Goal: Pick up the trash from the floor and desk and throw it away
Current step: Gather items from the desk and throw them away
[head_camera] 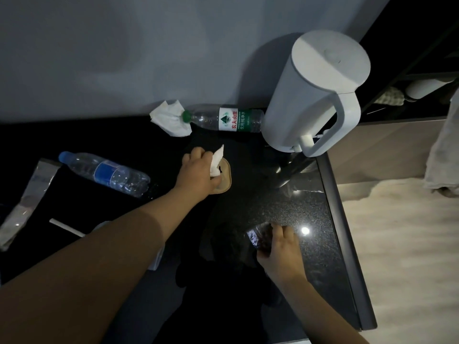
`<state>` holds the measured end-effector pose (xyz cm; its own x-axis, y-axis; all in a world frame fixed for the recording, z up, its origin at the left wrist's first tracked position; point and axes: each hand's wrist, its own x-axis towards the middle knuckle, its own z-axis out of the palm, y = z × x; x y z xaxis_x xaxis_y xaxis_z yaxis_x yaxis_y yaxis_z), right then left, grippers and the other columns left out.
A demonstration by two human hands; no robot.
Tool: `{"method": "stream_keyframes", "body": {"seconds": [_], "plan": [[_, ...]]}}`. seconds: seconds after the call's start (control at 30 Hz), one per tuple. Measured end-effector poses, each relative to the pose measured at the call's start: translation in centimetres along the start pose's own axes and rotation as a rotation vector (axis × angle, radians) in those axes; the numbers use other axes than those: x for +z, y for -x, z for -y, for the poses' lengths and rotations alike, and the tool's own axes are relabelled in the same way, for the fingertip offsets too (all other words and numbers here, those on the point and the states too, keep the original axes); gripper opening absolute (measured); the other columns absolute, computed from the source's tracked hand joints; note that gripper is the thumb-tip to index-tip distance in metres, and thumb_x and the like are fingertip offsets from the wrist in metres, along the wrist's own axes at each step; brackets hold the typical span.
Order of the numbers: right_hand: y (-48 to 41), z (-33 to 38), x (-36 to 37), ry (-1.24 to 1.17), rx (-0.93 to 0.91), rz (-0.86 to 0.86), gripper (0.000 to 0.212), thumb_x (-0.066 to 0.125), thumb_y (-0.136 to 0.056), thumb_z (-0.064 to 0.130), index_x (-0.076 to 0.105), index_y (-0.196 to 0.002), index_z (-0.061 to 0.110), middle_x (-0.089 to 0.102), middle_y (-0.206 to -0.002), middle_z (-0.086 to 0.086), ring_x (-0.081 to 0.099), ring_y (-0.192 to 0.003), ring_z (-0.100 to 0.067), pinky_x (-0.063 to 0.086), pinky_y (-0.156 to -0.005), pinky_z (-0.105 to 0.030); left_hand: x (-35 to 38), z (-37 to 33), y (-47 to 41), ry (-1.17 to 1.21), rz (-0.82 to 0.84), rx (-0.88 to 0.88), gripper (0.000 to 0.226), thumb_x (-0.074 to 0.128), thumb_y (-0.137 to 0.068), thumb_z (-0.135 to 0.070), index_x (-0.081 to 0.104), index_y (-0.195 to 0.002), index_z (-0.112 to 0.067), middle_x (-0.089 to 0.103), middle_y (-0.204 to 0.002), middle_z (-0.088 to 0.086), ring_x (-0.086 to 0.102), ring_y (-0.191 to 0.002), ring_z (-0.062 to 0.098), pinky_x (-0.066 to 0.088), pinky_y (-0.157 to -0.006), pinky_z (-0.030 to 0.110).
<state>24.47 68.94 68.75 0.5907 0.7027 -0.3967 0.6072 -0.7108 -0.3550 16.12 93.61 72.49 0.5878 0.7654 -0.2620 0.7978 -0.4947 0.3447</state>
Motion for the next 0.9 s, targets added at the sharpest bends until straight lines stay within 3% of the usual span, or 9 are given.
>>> {"method": "stream_keyframes", "body": {"seconds": [0.17, 0.43, 0.77, 0.9], "plan": [[-0.8, -0.1, -0.4, -0.015, 0.015, 0.000, 0.061, 0.065, -0.078, 0.028, 0.041, -0.132, 0.015, 0.044, -0.118, -0.002, 0.043, -0.107, -0.019, 0.043, -0.091, -0.028, 1.1, -0.1, -0.8, -0.036, 0.132, -0.055, 0.075, 0.071, -0.077, -0.042, 0.037, -0.139, -0.019, 0.037, -0.133, 0.008, 0.038, -0.115, 0.031, 0.038, -0.091, 0.033], [-2.5, 0.0, -1.0, -0.080, -0.020, 0.012, 0.057, 0.067, -0.079, 0.022, 0.047, -0.132, 0.016, 0.051, -0.118, -0.001, 0.052, -0.106, -0.017, 0.047, -0.091, -0.029, 0.9, 0.4, -1.2, 0.023, 0.146, -0.123, 0.070, 0.070, -0.075, -0.040, 0.041, -0.133, -0.016, 0.038, -0.130, 0.009, 0.040, -0.114, 0.031, 0.037, -0.083, 0.029], [-7.7, 7.0, -2.1, -0.125, -0.146, -0.024, 0.056, 0.072, -0.074, 0.020, 0.049, -0.126, 0.021, 0.053, -0.112, 0.000, 0.056, -0.099, -0.019, 0.051, -0.079, -0.032, -4.2, 7.8, 3.0, 0.312, -0.046, -0.106, 0.062, 0.076, -0.070, -0.046, 0.049, -0.116, -0.014, 0.040, -0.109, -0.001, 0.052, -0.100, 0.021, 0.047, -0.084, 0.033], [-11.5, 12.4, -2.8, -0.091, -0.266, -0.044, 0.053, 0.069, -0.073, 0.018, 0.051, -0.123, 0.016, 0.053, -0.108, -0.004, 0.055, -0.096, -0.023, 0.043, -0.072, -0.028, -7.1, 10.3, 4.8, 0.430, -0.100, -0.095, 0.058, 0.071, -0.062, -0.058, 0.043, -0.105, -0.030, 0.041, -0.108, -0.008, 0.049, -0.088, 0.000, 0.038, -0.068, 0.014]]}}
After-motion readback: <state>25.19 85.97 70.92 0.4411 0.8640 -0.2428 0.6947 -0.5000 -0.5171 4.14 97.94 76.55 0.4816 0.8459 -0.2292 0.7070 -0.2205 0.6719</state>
